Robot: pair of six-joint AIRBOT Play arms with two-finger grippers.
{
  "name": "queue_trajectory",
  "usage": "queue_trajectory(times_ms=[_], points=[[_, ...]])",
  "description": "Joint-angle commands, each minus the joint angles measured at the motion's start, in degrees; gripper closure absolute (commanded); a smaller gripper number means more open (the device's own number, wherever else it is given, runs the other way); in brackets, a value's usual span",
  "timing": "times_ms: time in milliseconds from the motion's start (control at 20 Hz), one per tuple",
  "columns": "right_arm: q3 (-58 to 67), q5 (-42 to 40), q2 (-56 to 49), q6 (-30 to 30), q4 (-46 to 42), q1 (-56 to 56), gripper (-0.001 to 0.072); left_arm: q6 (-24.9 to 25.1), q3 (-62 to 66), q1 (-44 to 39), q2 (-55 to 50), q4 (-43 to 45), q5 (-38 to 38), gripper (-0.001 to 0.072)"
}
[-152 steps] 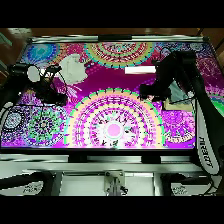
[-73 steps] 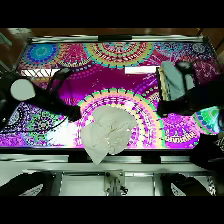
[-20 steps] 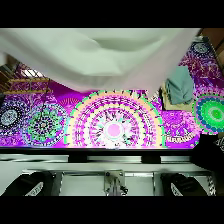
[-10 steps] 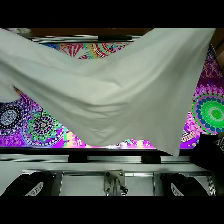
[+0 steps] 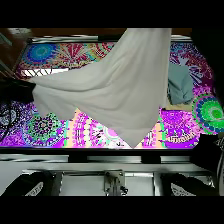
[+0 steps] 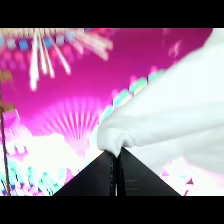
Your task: Fold the shirts.
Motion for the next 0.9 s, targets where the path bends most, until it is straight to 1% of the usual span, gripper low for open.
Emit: queue_trajectory(times_ms=[0, 50, 100, 150, 200, 250, 300, 400, 450, 500, 600, 700, 800, 850], points=[[0.0, -17.4, -10.7, 4.1, 2.4, 0.0, 0.0630, -4.7, -14.6, -0.1, 0.0, -1.1, 2.2, 0.0675], [0.0, -25.1, -12.8, 4.2, 2.3, 0.0, 0.0615, -4.9, -17.4, -0.1, 0.0, -2.3, 4.2, 0.0675], [0.1, -31.8, -14.2, 4.2, 2.3, 0.0, 0.0486, -4.9, -19.5, -0.1, 0.0, -3.9, 6.3, 0.0675], [0.1, -37.8, -14.8, 3.6, 1.9, -0.3, 0.0217, -4.8, -20.5, -0.1, 0.0, -4.9, 7.8, 0.0675], [0.1, -43.6, -14.4, 0.3, 1.7, -0.9, 0.0197, -4.3, -20.4, -0.1, 0.1, -4.9, 8.3, 0.0675], [0.1, -48.9, -13.3, -3.3, 0.6, -1.6, 0.0197, -1.8, -19.8, 0.0, 0.3, -4.6, 8.2, 0.0675], [0.1, -54.2, -11.8, -3.8, -3.0, -2.3, 0.0197, 0.0, -19.2, 0.0, 0.7, -4.4, 8.2, 0.0675], [-0.1, -66.4, -9.3, -3.7, -11.5, -5.3, 0.0197, 0.4, -17.8, 0.0, 1.4, -3.8, 8.2, 0.0675], [-1.6, -70.4, -7.9, -3.7, -12.0, -7.6, 0.0197, 0.4, -17.3, 0.0, 1.6, -3.9, 8.2, 0.0675], [-5.2, -72.0, -5.8, -3.6, -9.7, -9.7, 0.0197, 0.5, -17.0, 0.0, 1.8, -3.9, 8.2, 0.0675], [-19.0, -70.9, 0.6, -2.0, -3.1, -13.4, 0.0196, 0.5, -17.0, 0.0, 2.2, -3.9, 8.2, 0.0675], [-35.2, -67.4, 6.9, -0.7, 3.6, -15.2, 0.0025, 0.4, -17.0, 0.0, 2.2, -3.9, 8.2, 0.0675], [-48.1, -64.5, 10.8, -0.3, 6.6, -15.5, 0.0025, 0.4, -17.0, 0.0, 2.2, -3.9, 8.2, 0.0675], [-52.7, -62.9, 11.7, 1.1, 7.1, -15.3, 0.0026, 0.4, -17.0, 0.0, 2.2, -3.9, 8.2, 0.0675]])
